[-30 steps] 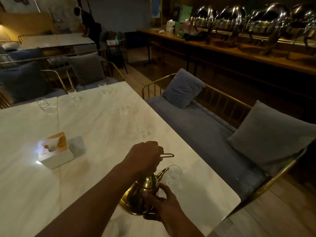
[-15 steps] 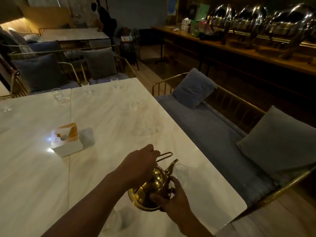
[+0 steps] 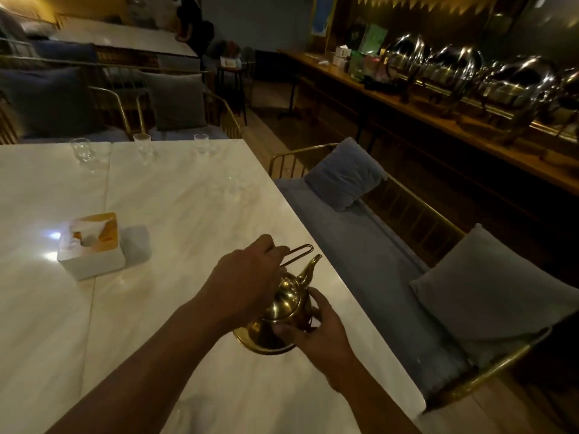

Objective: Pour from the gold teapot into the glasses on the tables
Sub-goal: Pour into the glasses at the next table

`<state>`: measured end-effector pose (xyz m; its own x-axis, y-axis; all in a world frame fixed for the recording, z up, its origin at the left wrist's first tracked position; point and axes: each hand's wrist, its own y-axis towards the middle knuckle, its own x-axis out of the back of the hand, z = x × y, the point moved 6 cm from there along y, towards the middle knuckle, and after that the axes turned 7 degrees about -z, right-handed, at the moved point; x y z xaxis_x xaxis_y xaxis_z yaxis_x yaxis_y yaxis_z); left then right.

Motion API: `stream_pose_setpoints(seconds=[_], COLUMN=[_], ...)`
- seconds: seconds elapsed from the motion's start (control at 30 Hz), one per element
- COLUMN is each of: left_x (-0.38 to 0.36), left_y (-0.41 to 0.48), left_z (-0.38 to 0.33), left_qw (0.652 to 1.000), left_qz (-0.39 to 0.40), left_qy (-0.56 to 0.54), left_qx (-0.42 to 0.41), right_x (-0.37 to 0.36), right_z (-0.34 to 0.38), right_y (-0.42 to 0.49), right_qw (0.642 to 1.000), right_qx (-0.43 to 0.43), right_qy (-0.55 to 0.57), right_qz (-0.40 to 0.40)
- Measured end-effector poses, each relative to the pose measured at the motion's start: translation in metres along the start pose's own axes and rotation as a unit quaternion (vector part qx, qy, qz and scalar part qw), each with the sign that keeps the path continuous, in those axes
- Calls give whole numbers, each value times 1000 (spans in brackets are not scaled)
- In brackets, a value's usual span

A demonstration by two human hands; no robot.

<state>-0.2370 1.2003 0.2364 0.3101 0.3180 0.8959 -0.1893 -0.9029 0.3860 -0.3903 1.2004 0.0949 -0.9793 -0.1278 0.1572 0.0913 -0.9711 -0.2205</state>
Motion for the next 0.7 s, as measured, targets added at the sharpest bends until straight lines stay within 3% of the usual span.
stream_pose_setpoints(seconds=[0.27,0.57,0.7], left_x=[-15,-64,-73], left_y=[36,78,83], left_z=[0,1,-3], left_qw=[998,957,936], left_qz=[-51,-106,-113], left_qy=[27,60,69], left_qx=[38,262,326], right_x=[22,31,30], right_z=[17,7,3], right_y=[83,188,206], right_qw=[993,959,952], right_qx=[18,57,50], right_qy=[-43,-72,-71], right_qz=[105,269,293])
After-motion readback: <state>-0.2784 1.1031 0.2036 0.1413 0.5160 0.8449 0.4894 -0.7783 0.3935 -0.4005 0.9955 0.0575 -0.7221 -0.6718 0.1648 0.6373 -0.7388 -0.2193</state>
